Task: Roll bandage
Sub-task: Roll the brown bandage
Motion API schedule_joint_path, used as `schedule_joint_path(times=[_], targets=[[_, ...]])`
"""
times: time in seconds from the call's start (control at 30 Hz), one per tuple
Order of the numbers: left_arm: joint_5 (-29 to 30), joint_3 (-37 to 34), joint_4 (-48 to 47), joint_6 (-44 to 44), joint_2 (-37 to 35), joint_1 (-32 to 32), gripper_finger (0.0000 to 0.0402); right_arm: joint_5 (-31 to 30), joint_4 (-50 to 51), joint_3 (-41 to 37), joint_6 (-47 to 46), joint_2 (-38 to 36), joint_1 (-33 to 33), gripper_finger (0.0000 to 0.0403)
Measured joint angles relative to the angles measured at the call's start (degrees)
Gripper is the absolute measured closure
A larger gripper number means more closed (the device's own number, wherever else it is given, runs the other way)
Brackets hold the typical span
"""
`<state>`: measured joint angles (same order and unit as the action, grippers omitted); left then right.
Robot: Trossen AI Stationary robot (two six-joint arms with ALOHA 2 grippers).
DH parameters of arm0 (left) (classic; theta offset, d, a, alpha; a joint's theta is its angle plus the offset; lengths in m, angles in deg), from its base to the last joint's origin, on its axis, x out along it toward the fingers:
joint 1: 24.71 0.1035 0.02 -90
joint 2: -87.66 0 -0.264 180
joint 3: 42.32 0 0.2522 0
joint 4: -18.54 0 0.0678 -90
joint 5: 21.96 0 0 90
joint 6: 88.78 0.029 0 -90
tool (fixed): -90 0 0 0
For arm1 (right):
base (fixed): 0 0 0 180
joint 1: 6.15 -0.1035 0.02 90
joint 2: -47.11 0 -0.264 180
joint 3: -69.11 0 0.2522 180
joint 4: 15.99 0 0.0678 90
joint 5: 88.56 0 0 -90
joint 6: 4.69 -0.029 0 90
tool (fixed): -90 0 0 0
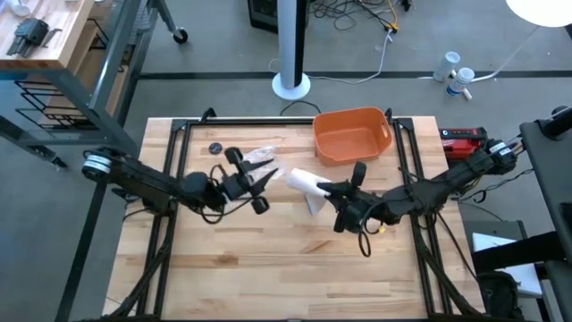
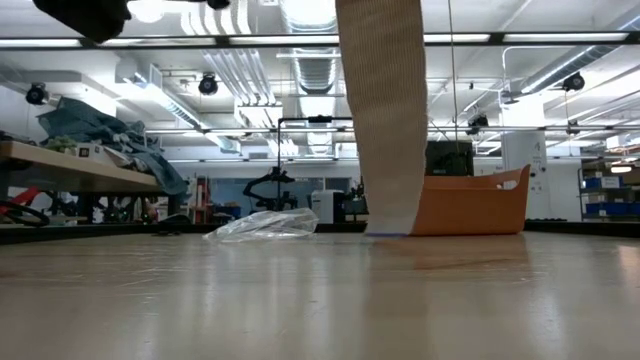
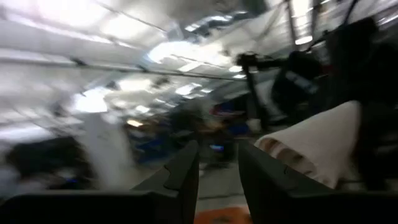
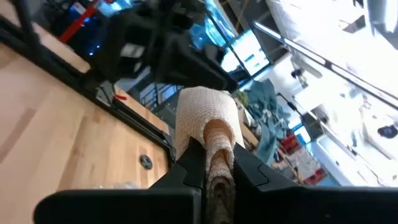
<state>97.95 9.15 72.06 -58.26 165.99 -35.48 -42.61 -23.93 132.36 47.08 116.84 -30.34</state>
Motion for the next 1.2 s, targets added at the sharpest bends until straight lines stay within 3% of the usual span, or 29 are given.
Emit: schedule_joint_path(times=[0.23,0.33,0.47,0.67,0.93,1.07,1.2], targets=[[-17.5,4.6,-36.3,-33.7,-11.2,8.6,0.0315,-3.6,3.8,-0.1,2.8,0.0,-1.2,0.0379],[-23.3,5.9,-42.9,-38.4,-13.1,10.4,0.031,-3.8,4.0,-0.1,2.7,0.0,-1.2,0.0379],[-34.0,5.8,-40.5,-38.4,-12.3,10.2,0.0287,-3.8,4.0,-0.1,2.3,0.0,-1.2,0.0379],[-34.4,6.1,-34.3,-38.4,-6.1,10.4,0.0247,-3.6,3.9,-0.1,1.4,1.1,-1.2,0.0379],[-35.7,12.7,-34.1,-38.3,2.4,10.8,0.0219,-4.4,3.3,-0.1,1.3,4.0,-1.2,0.0379],[-37.1,15.3,-34.3,-36.8,5.8,10.8,0.022,-4.1,3.4,-0.1,0.8,4.2,-1.2,0.0379],[-37.3,15.8,-33.4,-31.2,7.2,10.4,0.0251,-3.5,2.9,-0.2,-4.0,2.7,-1.2,0.0379]])
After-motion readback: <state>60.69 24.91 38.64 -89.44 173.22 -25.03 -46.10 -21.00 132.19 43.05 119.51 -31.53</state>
